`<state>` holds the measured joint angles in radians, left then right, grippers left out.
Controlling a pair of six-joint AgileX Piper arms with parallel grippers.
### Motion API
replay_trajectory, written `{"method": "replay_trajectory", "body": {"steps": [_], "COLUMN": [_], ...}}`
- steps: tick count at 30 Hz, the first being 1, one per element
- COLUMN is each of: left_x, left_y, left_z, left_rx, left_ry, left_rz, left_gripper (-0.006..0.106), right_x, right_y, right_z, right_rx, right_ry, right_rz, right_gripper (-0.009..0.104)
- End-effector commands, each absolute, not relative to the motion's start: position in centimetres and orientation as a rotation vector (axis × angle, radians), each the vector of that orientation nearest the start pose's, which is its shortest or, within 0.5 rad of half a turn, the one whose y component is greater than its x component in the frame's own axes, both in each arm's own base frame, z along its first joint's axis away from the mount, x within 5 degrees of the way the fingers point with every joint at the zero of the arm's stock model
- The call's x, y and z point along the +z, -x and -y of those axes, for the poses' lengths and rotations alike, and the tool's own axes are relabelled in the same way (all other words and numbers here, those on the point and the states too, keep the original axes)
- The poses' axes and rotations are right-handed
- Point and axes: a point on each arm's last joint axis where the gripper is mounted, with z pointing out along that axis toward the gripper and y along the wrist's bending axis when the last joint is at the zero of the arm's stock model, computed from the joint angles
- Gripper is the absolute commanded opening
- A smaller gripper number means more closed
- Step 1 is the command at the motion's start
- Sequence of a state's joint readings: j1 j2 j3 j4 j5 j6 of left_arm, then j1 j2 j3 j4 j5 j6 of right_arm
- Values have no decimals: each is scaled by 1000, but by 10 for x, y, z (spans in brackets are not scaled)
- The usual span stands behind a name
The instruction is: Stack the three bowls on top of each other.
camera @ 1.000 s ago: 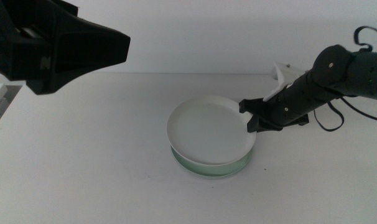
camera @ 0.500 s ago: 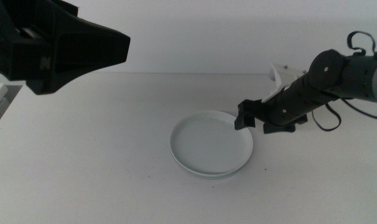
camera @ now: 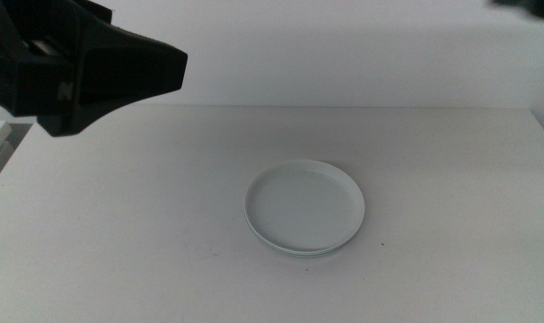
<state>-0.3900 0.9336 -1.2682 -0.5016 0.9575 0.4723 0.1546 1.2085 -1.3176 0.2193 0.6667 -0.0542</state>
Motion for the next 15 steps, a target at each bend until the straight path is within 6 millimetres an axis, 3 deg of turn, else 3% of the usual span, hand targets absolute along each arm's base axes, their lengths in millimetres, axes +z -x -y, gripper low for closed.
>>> {"method": "replay_trajectory", "body": {"steps": [1,6,15], "left_x": [459,459,459], "left_y": [-132,-132,-132], "left_z": [93,93,92], "left_rx": [-555,-555,-551], "left_ry": [-788,-788,-788], "left_rz": [-1873,-1873,-1873], "left_gripper": [94,94,94], "right_x": [446,455,473], "right_y": [-220,-174,-130], "right_z": [-39,-31,-24], "right_rx": [245,249,239], "right_ry": [92,52,59], "right_rz": [-2000,-1919,-1789], "right_gripper": [93,93,93]}}
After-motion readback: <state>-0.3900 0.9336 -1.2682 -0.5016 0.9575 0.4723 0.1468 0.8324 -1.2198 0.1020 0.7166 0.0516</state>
